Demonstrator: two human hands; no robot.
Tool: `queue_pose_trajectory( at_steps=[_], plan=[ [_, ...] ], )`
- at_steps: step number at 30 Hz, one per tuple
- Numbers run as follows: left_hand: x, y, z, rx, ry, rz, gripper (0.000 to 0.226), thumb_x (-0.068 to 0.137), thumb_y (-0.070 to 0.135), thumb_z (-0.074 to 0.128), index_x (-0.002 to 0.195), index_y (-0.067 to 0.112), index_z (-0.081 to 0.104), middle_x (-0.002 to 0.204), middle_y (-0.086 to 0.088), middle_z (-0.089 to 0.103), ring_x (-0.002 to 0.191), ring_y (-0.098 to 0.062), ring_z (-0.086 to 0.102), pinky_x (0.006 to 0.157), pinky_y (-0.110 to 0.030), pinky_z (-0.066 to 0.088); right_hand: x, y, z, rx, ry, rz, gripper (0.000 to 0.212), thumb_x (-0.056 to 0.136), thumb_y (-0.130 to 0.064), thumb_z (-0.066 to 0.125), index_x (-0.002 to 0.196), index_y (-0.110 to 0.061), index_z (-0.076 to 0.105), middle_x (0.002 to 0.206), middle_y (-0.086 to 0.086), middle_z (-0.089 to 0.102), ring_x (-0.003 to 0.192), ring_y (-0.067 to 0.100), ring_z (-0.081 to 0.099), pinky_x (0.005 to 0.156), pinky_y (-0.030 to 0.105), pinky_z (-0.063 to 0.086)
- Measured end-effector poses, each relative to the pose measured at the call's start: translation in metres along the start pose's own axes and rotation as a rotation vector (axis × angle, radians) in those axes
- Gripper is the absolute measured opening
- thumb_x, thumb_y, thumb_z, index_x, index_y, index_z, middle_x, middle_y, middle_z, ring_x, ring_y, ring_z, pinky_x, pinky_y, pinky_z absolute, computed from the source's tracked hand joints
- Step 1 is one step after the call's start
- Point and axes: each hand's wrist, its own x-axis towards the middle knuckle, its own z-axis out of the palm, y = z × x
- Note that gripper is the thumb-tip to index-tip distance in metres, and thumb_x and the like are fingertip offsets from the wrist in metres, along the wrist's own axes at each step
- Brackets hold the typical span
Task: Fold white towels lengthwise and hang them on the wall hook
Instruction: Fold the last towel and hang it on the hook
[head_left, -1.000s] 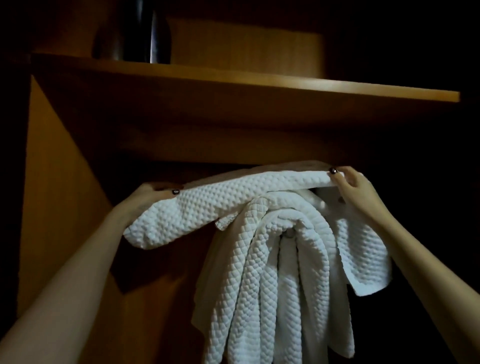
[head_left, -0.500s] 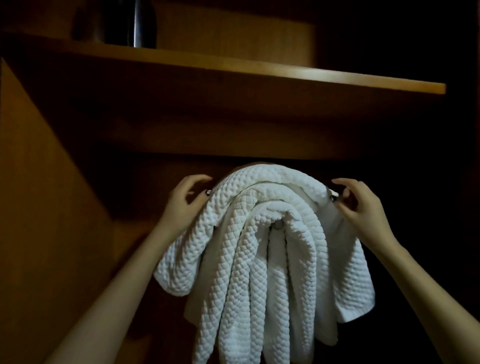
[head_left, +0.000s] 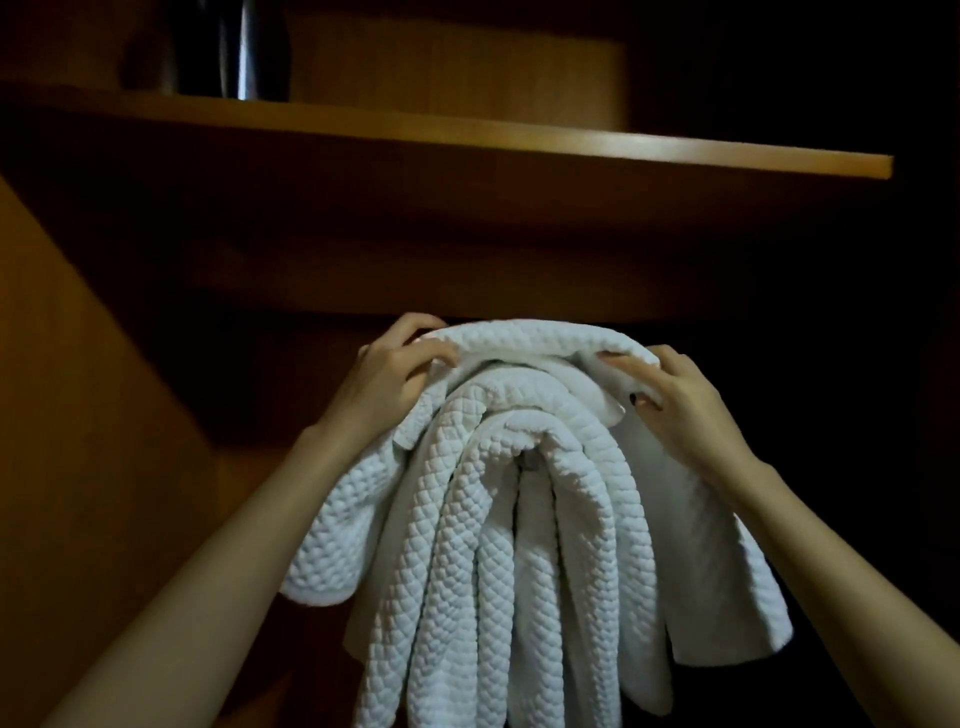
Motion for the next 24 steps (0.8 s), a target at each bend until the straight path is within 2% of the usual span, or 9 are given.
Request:
queue_pose_trajectory(
  at_steps=[3, 6, 8, 11, 13, 15, 19, 22, 24],
  plan=[
    [0.008, -0.011, 0.006, -0.022, 0.064, -0.187, 0.023, 0.092, 0.006, 0.055, 0.103, 0.018, 0.071, 0.107, 0.003, 0.054, 0.103, -0.025, 0.059, 0.083, -0.031, 0.044, 0.021, 0.000, 0.008, -0.020, 0.026, -0.028, 0.061, 0.089, 0.005, 0.052, 0.138, -0.031, 0.051, 0.099, -0.001, 0.048, 0.089, 0.024, 0.043, 0.067, 0.034, 0.039],
    [0.005, -0.030, 0.013, 0.117, -0.152, -0.348, 0.033, 0.091, 0.025, 0.053, 0.124, 0.033, 0.054, 0.122, -0.001, 0.057, 0.110, -0.027, 0.057, 0.089, -0.040, 0.048, 0.039, -0.003, 0.021, 0.045, -0.044, -0.019, 0.065, 0.089, 0.006, 0.051, 0.140, -0.033, 0.049, 0.116, 0.005, 0.058, 0.105, 0.033, 0.050, 0.083, 0.041, 0.045],
    [-0.006, -0.041, 0.014, 0.128, -0.190, -0.361, 0.042, 0.089, 0.019, 0.052, 0.127, 0.037, 0.048, 0.125, -0.003, 0.060, 0.110, -0.028, 0.058, 0.086, -0.043, 0.050, 0.044, -0.002, 0.028, 0.078, -0.096, -0.064, 0.066, 0.088, 0.007, 0.053, 0.139, -0.034, 0.051, 0.130, 0.010, 0.058, 0.117, 0.036, 0.049, 0.090, 0.042, 0.045],
    [-0.024, -0.049, 0.015, 0.026, -0.073, -0.318, 0.049, 0.087, 0.007, 0.050, 0.118, 0.046, 0.052, 0.114, 0.015, 0.059, 0.102, -0.008, 0.057, 0.079, -0.028, 0.049, 0.036, 0.009, 0.037, 0.142, -0.123, -0.047, 0.064, 0.090, 0.005, 0.055, 0.138, -0.038, 0.050, 0.136, 0.010, 0.052, 0.123, 0.034, 0.045, 0.094, 0.039, 0.041],
    [-0.037, -0.050, 0.020, -0.068, -0.040, -0.303, 0.054, 0.088, 0.002, 0.051, 0.116, 0.047, 0.056, 0.110, 0.026, 0.055, 0.101, 0.006, 0.054, 0.081, -0.018, 0.046, 0.020, 0.021, 0.039, 0.266, -0.121, 0.019, 0.068, 0.092, -0.003, 0.059, 0.136, -0.052, 0.044, 0.134, 0.005, 0.047, 0.124, 0.025, 0.043, 0.095, 0.030, 0.039],
    [-0.052, -0.048, 0.030, -0.228, -0.006, -0.334, 0.060, 0.087, -0.007, 0.055, 0.114, 0.047, 0.061, 0.116, 0.025, 0.057, 0.109, 0.003, 0.056, 0.090, -0.022, 0.049, 0.001, 0.030, 0.038, 0.407, -0.116, 0.068, 0.080, 0.089, -0.007, 0.065, 0.131, -0.067, 0.033, 0.127, -0.007, 0.046, 0.115, 0.004, 0.047, 0.090, 0.014, 0.039],
    [-0.085, -0.038, 0.045, -0.355, 0.104, -0.423, 0.070, 0.083, -0.003, 0.067, 0.120, 0.054, 0.052, 0.123, 0.037, 0.052, 0.115, 0.017, 0.048, 0.092, -0.003, 0.038, -0.039, 0.033, 0.044, 0.528, -0.176, 0.191, 0.085, 0.089, -0.024, 0.067, 0.136, -0.072, 0.015, 0.127, -0.049, 0.031, 0.107, -0.026, 0.041, 0.081, -0.001, 0.037],
    [-0.118, -0.039, 0.055, -0.417, 0.090, -0.543, 0.075, 0.086, 0.003, 0.066, 0.131, 0.057, 0.040, 0.120, 0.047, 0.048, 0.111, 0.023, 0.046, 0.081, 0.002, 0.039, -0.066, 0.030, 0.057, 0.489, -0.183, 0.250, 0.087, 0.091, -0.027, 0.065, 0.137, -0.071, 0.006, 0.134, -0.040, 0.032, 0.105, -0.017, 0.044, 0.078, 0.001, 0.035],
    [-0.137, -0.041, 0.060, -0.367, 0.031, -0.558, 0.072, 0.091, 0.004, 0.059, 0.136, 0.056, 0.034, 0.129, 0.039, 0.047, 0.118, 0.015, 0.046, 0.088, -0.003, 0.038, -0.075, 0.028, 0.064, 0.467, -0.192, 0.268, 0.089, 0.092, -0.024, 0.065, 0.140, -0.068, 0.005, 0.139, -0.036, 0.029, 0.114, -0.009, 0.041, 0.083, 0.003, 0.031]
  ],
)
